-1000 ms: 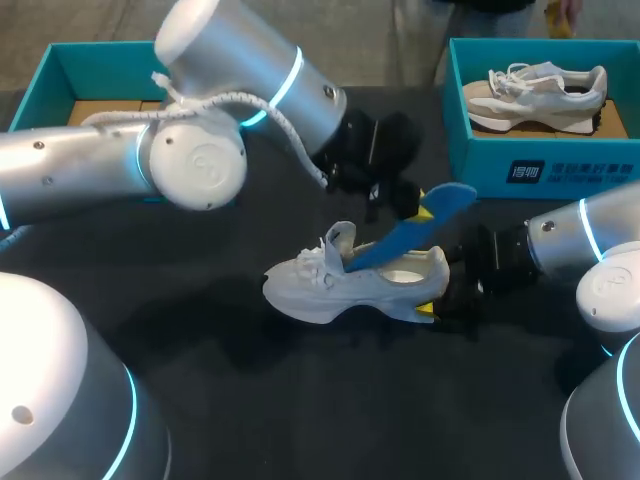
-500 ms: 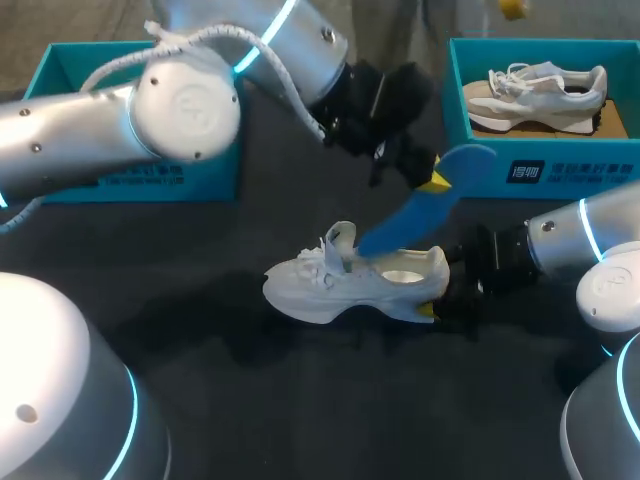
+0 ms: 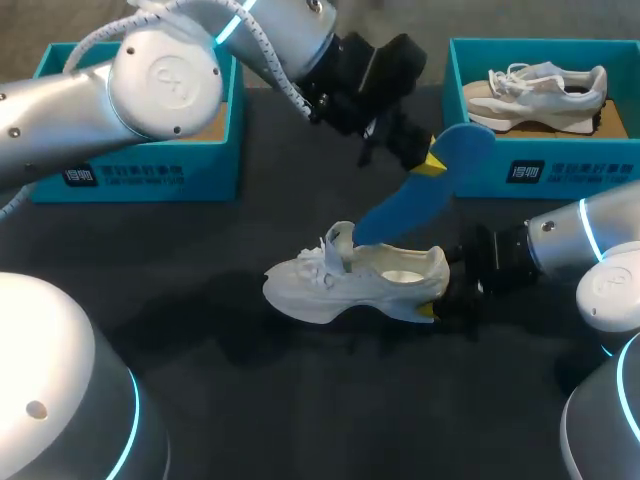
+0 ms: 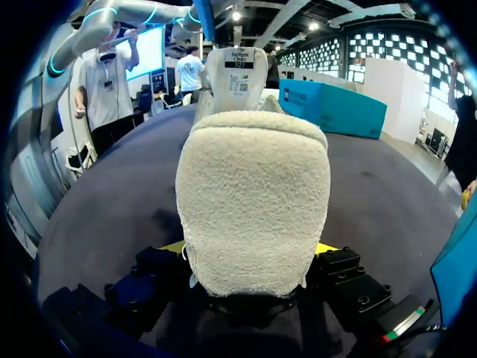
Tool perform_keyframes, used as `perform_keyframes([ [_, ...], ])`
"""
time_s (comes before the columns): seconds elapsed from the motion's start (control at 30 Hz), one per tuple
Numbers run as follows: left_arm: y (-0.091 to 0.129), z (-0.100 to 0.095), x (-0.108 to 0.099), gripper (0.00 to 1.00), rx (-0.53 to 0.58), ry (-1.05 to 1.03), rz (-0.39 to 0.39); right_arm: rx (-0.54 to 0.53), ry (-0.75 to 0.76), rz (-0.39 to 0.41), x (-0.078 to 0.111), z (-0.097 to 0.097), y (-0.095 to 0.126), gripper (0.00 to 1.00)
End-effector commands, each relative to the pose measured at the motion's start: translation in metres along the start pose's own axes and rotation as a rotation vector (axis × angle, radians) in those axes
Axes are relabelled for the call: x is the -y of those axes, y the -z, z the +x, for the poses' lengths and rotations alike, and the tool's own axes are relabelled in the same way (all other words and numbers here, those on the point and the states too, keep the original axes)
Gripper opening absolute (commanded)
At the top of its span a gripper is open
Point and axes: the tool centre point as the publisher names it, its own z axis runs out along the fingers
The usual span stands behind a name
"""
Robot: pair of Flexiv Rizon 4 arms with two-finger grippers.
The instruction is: Take the shoe out of the shoebox, open the shoe tongue, remove and reinsert the insole, then place the shoe into the shoebox
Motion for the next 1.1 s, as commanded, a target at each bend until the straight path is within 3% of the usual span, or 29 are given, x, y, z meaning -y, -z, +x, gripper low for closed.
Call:
perform_keyframes([
  [0.03, 0.000, 0.001, -0.001, 0.00, 0.000, -0.001, 0.001, 0.002, -0.001, 0.007, 0.003, 0.000, -0.006, 0.00],
  [0.47, 0.000, 0.001, -0.001, 0.00, 0.000, -0.001, 0.001, 0.002, -0.001, 0.007, 0.003, 0.000, -0.006, 0.00],
  [0.67, 0.007, 0.014, 0.020, 0.00, 0.010, 0.085, 0.054, 0.002, -0.001, 0.007, 0.003, 0.000, -0.006, 0.00],
  [0.77, 0.013, 0.023, 0.029, 0.00, -0.013, 0.143, 0.085, 0.002, -0.001, 0.007, 0.003, 0.000, -0.006, 0.00],
  [1.0, 0.040, 0.045, 0.047, 0.00, -0.142, 0.335, 0.265, 0.002, -0.001, 0.007, 0.003, 0.000, -0.006, 0.00],
  [1.1, 0.051, 0.051, 0.052, 0.00, -0.180, 0.392, 0.294, 0.002, -0.001, 0.007, 0.003, 0.000, -0.006, 0.00],
])
